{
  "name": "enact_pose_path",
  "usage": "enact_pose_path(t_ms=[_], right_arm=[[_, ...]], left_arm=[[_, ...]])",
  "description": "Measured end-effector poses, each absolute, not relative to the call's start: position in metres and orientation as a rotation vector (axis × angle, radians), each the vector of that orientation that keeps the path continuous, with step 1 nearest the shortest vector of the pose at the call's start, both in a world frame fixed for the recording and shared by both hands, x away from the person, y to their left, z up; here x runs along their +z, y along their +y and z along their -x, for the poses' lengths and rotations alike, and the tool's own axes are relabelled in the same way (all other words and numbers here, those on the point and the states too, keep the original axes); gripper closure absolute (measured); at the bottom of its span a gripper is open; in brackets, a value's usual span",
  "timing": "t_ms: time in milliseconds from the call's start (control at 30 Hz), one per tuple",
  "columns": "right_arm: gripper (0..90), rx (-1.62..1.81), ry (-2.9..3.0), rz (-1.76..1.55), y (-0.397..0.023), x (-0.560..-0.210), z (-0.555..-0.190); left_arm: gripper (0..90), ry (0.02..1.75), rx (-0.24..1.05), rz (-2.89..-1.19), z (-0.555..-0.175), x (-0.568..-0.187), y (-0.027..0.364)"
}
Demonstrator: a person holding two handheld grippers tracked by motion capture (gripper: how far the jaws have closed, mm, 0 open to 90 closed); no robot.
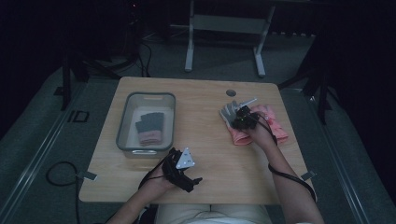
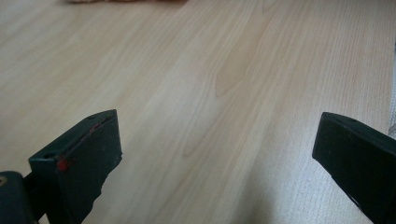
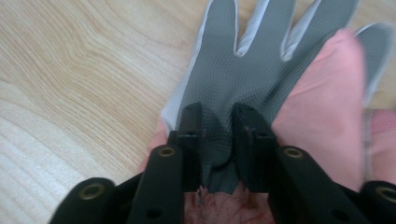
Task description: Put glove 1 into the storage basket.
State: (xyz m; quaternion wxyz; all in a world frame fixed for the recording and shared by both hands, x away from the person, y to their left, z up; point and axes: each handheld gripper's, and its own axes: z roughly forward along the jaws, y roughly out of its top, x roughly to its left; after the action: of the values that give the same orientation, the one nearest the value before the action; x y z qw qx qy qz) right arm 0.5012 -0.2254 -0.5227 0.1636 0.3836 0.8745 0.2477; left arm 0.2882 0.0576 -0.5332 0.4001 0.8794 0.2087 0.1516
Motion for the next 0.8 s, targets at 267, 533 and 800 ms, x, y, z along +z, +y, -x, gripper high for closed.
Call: enact_pose_path(t_ms=[267, 533, 800], right_arm=[[89.1, 0.893, 2.364, -1.292, -0.23, -0.51, -0.488], [89.4, 1.083, 2.189, -1.373, -0.22, -0.462, -0.442], [89.4, 1.115, 2.061, -1.484, -0.203, -0.439, -0.401]], left_arm=[[0.9, 0.527, 0.445, -2.198, -0.282, -0.543, 0.053], [0.8, 0.526, 0.466, -2.189, -0.279, -0.551, 0.054], [0.8, 0.532, 0.479, -2.175, -0.279, -0.552, 0.056]])
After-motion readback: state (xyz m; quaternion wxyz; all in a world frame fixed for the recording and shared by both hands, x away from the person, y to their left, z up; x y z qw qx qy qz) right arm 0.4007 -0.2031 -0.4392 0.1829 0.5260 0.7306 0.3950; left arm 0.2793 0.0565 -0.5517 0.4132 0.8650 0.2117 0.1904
